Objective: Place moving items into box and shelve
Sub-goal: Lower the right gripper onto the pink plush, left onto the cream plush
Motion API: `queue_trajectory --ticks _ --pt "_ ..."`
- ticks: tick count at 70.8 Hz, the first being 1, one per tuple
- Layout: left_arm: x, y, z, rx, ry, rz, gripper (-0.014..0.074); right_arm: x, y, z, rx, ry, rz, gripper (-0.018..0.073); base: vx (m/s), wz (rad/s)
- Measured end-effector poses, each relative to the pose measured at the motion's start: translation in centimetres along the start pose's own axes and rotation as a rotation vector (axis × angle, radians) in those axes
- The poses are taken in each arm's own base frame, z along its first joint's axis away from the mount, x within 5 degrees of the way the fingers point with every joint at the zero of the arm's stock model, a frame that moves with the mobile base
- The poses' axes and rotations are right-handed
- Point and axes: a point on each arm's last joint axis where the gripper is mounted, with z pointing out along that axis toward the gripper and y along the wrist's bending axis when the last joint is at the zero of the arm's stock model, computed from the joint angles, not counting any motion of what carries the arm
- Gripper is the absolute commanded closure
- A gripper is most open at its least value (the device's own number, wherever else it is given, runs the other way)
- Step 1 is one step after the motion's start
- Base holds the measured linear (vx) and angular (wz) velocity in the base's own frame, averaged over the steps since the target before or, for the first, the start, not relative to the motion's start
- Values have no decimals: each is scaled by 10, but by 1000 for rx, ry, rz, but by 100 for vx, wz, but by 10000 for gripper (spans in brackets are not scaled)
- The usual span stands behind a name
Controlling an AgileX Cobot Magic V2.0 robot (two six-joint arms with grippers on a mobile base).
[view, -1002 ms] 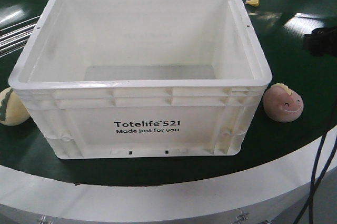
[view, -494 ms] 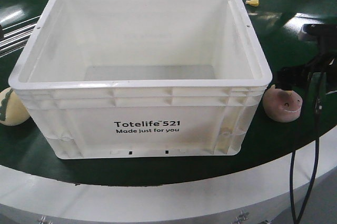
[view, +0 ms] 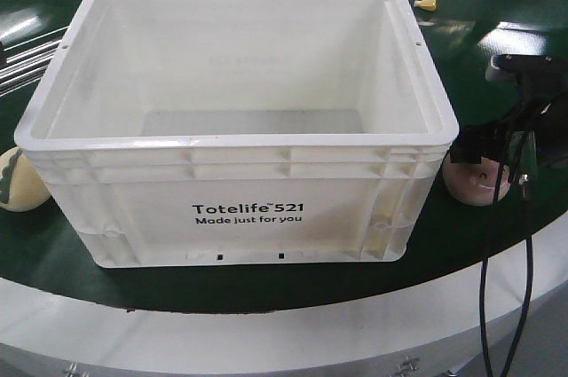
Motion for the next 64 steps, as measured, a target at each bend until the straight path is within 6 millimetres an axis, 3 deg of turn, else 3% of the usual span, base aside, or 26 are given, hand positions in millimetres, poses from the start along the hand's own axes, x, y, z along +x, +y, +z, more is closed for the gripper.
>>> queue_trajectory --ticks 10,14,28,64 --pt "0 0 0 0 1 -1 37 3 -1 11 -2 43 0 55 0 0" --pt "0 0 0 0 1 -1 37 3 -1 14 -2 50 0 117 0 0" --pt "0 0 0 0 2 -1 37 3 -1 16 -2 57 3 574 0 0" --pt "5 0 5 3 44 -2 40 3 -1 16 -3 58 4 574 0 0"
